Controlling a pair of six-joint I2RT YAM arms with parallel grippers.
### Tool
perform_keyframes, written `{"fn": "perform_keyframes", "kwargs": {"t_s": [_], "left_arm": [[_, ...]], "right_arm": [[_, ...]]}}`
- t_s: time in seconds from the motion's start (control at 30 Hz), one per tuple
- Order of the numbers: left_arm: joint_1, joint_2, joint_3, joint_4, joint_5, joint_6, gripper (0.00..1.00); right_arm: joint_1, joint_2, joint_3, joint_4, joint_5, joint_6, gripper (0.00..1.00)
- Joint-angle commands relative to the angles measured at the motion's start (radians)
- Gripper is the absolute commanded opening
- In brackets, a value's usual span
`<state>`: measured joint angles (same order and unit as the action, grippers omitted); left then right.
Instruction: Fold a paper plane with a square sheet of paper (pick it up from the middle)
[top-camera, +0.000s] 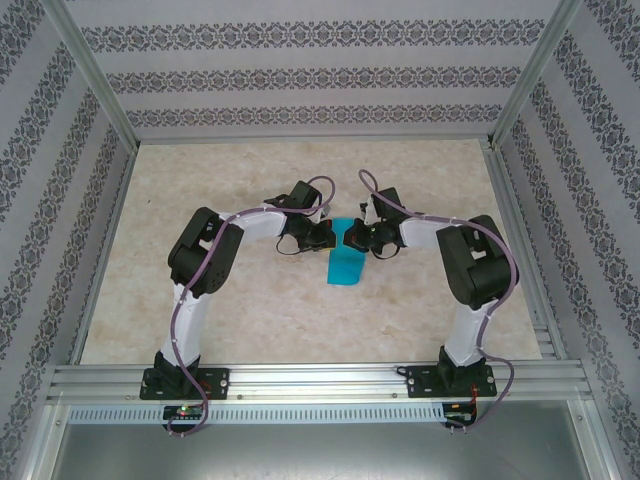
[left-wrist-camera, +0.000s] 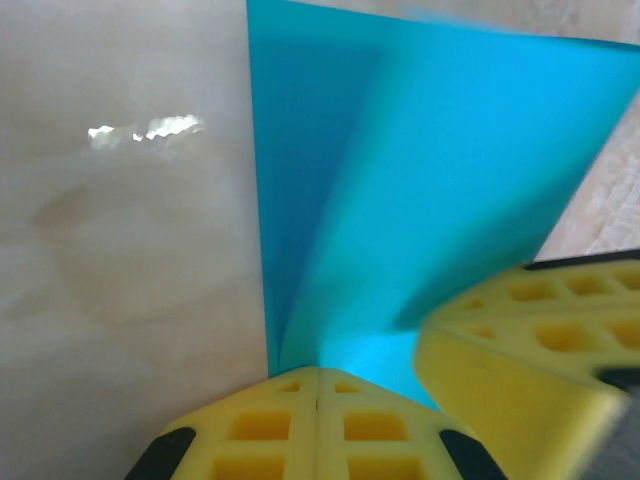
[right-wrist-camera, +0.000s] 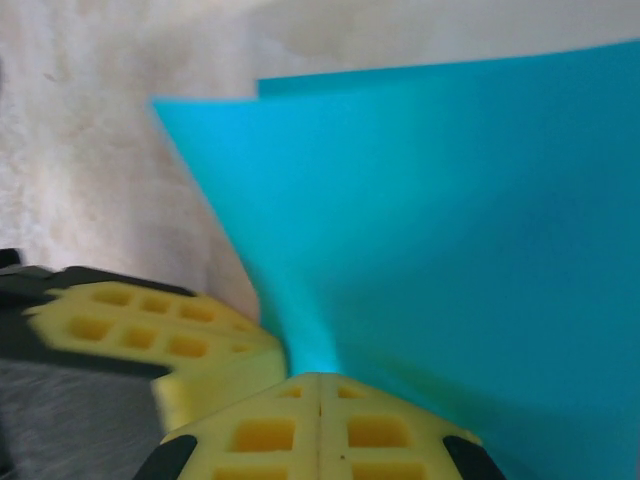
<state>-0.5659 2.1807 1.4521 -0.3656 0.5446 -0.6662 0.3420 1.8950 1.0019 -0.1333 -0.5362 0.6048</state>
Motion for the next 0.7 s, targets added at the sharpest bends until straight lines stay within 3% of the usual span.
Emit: {"fn": "perform_keyframes", "kwargs": {"t_s": [0.0,0.37,0.53,0.67], "left_arm": [[0.000,0.120,-0.079,-0.203,-0.194,0.024,0.00],[0.001,0.117,-0.098,-0.208,-0.199,0.032,0.00],[0.001,0.115,-0.092,-0.211,-0.193,0.032,0.00],[0.000,0.121,-0.083,-0.211,-0.187,0.027,0.00]], "right_arm": [[-0.029,0.022,-0.011,0.056,0.003,0.009,0.00],[-0.201,-0.057,-0.132,0.039,0.018,-0.036,0.00],[-0.179,-0.155,-0.113,0.148,-0.080,0.068,0.00],[-0.103,-0.165,-0.042,0.136,-0.049,0.078,0.00]]}}
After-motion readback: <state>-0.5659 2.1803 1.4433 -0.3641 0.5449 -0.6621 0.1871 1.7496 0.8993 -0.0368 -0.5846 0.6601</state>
